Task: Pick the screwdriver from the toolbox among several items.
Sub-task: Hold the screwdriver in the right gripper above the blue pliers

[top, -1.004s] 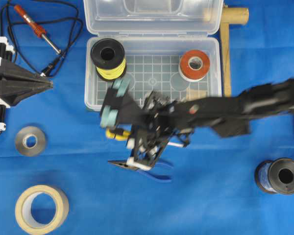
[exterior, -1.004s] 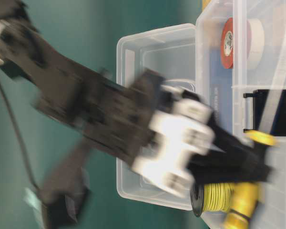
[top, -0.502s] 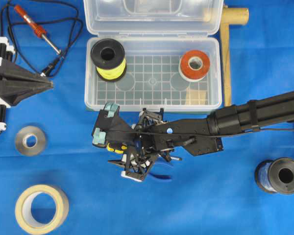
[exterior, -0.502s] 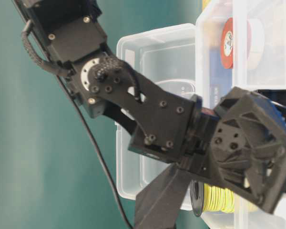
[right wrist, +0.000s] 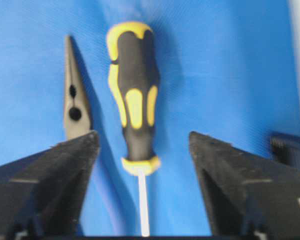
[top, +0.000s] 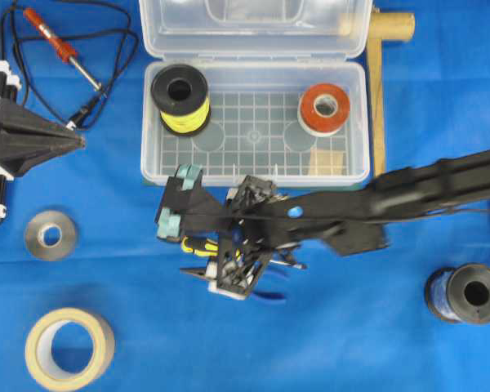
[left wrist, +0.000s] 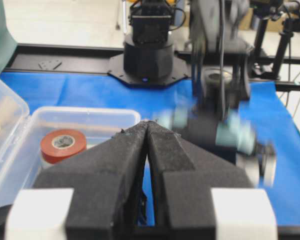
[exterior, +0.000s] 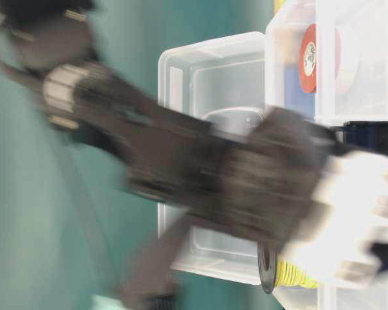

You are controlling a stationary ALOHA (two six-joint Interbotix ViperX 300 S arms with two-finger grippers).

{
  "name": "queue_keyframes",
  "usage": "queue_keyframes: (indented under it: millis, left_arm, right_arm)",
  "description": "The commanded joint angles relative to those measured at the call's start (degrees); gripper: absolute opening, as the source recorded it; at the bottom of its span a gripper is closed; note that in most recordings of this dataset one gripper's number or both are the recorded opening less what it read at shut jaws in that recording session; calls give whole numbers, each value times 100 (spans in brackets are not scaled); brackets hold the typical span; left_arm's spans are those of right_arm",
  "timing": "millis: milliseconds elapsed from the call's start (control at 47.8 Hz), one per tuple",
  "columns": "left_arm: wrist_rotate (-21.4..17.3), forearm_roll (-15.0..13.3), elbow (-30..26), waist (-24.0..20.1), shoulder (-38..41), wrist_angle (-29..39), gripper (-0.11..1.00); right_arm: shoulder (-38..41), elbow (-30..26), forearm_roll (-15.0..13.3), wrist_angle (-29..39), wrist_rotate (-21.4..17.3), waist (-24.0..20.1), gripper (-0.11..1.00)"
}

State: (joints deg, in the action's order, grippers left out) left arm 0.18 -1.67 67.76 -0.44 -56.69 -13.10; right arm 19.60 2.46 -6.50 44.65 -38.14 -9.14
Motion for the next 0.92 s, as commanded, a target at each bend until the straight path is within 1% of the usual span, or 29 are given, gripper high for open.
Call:
queue_keyframes:
  millis: [0,105,188,293,398,481,691,795,900]
  left_arm:
    - [0,-9,-97,-9,-18,9,0]
    - [0,-9,-97,0,-62,62,0]
    - [9,-9,-88,-9,-79,88,0]
    - [9,-18,-88,0,-123,149,0]
    - [18,-18,-88,0,-141,185,0]
    - [18,-18,-88,0,-141,185,0]
    - [18,-18,-79,0,-141,185,0]
    - [18,-18,-70,0,-141,185,0]
    - [18,-18,-70,0,-141,185,0]
  right_arm:
    - [-729,35,-281,132,-26,-70,69]
    - [-1327,316,-694,167,-35,-132,70]
    - [-1872,703,-993,132,-44,-167,70]
    - [-2461,1283,-1187,-97,-62,-176,70]
    - [-3076,1995,-1362,-492,-220,-176,70]
    - [-3700,2663,-1582,-879,-404,-185,70]
    - [-5194,4087,-2013,-1705,-642,-202,70]
    - [-5915,4737,-2232,-1969,-721,-202,70]
    - [-6451,5212,-2399,-2065,-756,-193,70]
